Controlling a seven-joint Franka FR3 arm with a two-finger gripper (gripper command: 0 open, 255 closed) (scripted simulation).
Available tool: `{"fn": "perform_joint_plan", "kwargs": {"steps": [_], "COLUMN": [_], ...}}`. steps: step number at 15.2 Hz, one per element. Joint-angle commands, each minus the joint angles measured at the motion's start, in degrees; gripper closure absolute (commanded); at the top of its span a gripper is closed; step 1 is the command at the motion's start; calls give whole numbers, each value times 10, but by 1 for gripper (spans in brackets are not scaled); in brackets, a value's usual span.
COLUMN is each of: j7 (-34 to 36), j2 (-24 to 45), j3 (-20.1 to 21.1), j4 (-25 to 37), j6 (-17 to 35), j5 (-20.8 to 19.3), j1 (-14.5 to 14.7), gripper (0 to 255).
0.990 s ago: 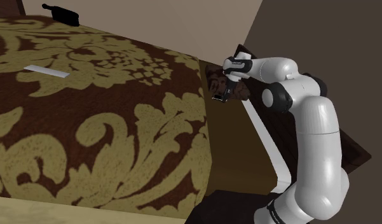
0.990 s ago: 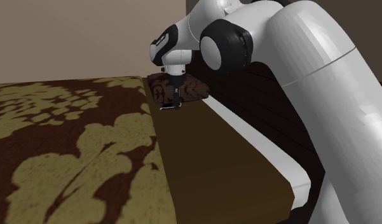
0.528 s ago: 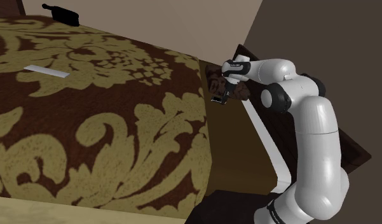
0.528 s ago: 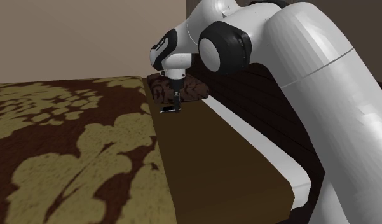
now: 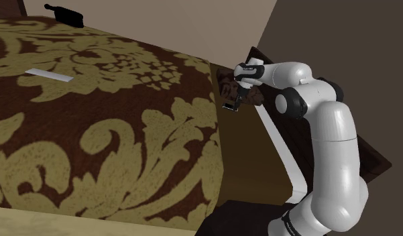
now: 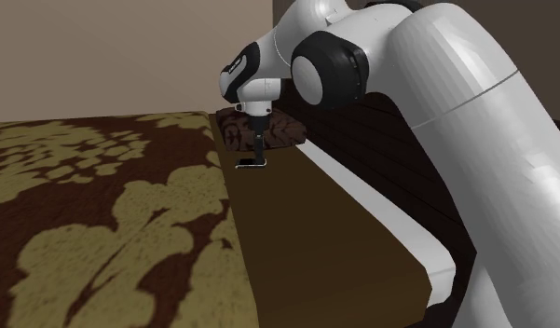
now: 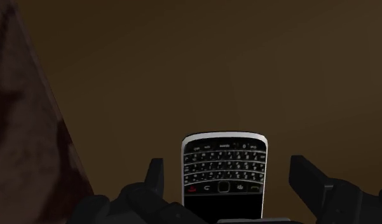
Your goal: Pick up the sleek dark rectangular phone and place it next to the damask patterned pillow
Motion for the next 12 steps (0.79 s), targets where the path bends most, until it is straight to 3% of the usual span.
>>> {"fn": "perform_joint_plan", "kwargs": {"steps": [1,5,12], "j7": [0,9,9], "j2": [0,-20,-20], "j3": [0,-8,-8], "j4": [0,43,43], "j6": [0,-59,-59], "j5": [0,-12,-12], "j1": [0,-4,-4], "gripper": [0,0,0]}}
